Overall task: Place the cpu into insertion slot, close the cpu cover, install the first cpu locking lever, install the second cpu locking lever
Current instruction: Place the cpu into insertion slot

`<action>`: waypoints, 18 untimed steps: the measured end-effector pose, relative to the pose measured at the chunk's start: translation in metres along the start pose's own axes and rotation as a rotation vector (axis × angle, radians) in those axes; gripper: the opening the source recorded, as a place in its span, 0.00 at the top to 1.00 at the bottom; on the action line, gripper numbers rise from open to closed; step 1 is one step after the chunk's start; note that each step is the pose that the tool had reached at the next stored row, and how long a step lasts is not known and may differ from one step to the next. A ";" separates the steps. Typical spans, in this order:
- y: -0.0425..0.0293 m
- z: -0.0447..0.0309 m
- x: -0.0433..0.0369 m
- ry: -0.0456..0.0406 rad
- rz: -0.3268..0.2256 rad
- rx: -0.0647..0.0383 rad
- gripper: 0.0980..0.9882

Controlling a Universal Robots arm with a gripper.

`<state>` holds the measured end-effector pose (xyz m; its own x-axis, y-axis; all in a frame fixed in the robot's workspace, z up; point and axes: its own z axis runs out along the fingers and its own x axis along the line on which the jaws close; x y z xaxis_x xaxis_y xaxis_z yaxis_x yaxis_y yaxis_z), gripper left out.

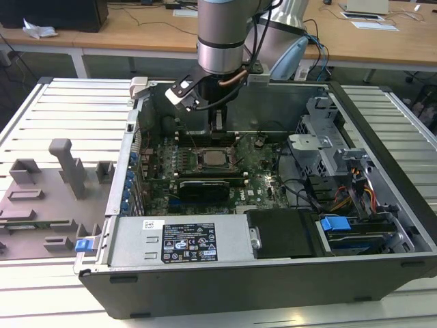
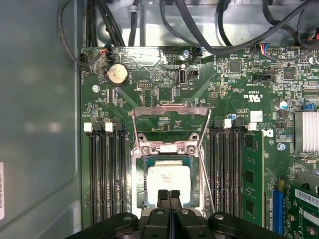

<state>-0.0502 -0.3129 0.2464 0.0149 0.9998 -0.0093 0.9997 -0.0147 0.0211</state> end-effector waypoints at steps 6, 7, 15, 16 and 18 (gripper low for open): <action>0.0002 -0.0060 -0.0001 0.0000 0.000 0.000 0.99; 0.0002 -0.0082 -0.0001 0.0001 0.000 0.000 0.99; 0.0009 -0.0376 -0.0003 0.0001 0.000 0.000 0.99; 0.0009 -0.0403 -0.0004 0.0000 0.000 0.000 0.99; 0.0010 -0.0451 -0.0004 0.0001 0.000 0.000 0.99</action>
<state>-0.0501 -0.3129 0.2915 0.0149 0.9998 -0.0092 0.9997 -0.0147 0.0212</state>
